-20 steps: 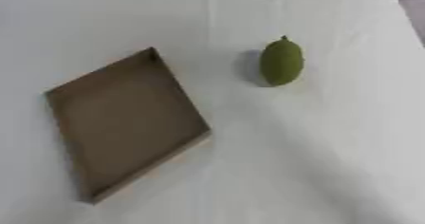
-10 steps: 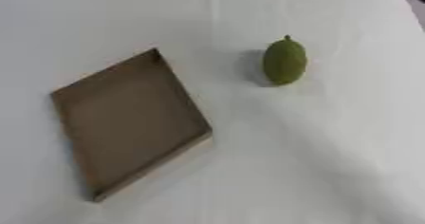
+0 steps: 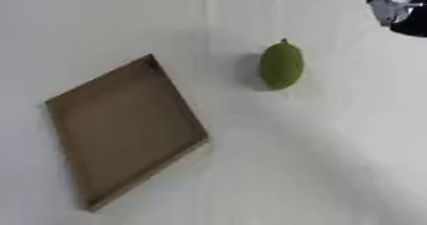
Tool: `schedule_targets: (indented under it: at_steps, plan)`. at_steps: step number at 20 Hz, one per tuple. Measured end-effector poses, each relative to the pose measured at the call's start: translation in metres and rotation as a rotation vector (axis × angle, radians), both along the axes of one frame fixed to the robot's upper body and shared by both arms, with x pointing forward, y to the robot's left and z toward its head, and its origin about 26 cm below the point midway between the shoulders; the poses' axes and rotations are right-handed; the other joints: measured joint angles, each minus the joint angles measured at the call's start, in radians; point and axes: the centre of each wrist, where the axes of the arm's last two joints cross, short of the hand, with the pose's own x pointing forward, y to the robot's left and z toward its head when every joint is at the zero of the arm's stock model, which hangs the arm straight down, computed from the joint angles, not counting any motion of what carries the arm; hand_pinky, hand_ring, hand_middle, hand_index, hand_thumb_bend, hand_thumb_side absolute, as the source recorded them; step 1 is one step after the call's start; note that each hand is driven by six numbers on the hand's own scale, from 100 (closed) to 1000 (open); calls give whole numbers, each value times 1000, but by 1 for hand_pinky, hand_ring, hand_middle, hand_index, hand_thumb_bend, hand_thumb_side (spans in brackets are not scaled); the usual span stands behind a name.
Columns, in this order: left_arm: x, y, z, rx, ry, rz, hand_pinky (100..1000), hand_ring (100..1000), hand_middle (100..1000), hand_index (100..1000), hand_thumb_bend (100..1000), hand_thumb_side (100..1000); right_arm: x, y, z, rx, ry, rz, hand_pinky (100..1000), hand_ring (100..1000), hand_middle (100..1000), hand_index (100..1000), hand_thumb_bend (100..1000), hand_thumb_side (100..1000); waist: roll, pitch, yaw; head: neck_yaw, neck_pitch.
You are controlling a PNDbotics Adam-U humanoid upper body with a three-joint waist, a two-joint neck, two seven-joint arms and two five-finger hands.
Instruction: Pick up objects on the table and place them in the box.
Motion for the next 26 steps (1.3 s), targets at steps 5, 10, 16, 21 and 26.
schedule_targets:
  at_steps: [5,10,16,21,26]
  plan:
    - [0,0,0,6,3,-4,585,532,516,737,100,590,0,3,1,-32,90,3,887,909,907,943,100,439,-1,0,1,-2,0]
    - [1,-2,0,8,10,-17,585,532,516,737,100,590,2,12,-4,-62,216,36,916,920,908,941,100,324,-2,0,6,-2,5]
    - [1,-2,0,12,16,-23,584,531,515,736,100,590,3,24,-2,-30,366,67,927,906,889,949,100,200,-7,0,12,-5,10]
    - [1,-2,0,9,23,-31,580,529,514,736,100,591,3,31,-3,17,480,76,968,902,899,969,100,149,-12,0,20,-12,17]
    - [1,-2,0,7,27,-42,581,529,514,735,100,592,4,38,-6,58,558,57,965,898,900,988,100,145,-16,0,27,-17,17]
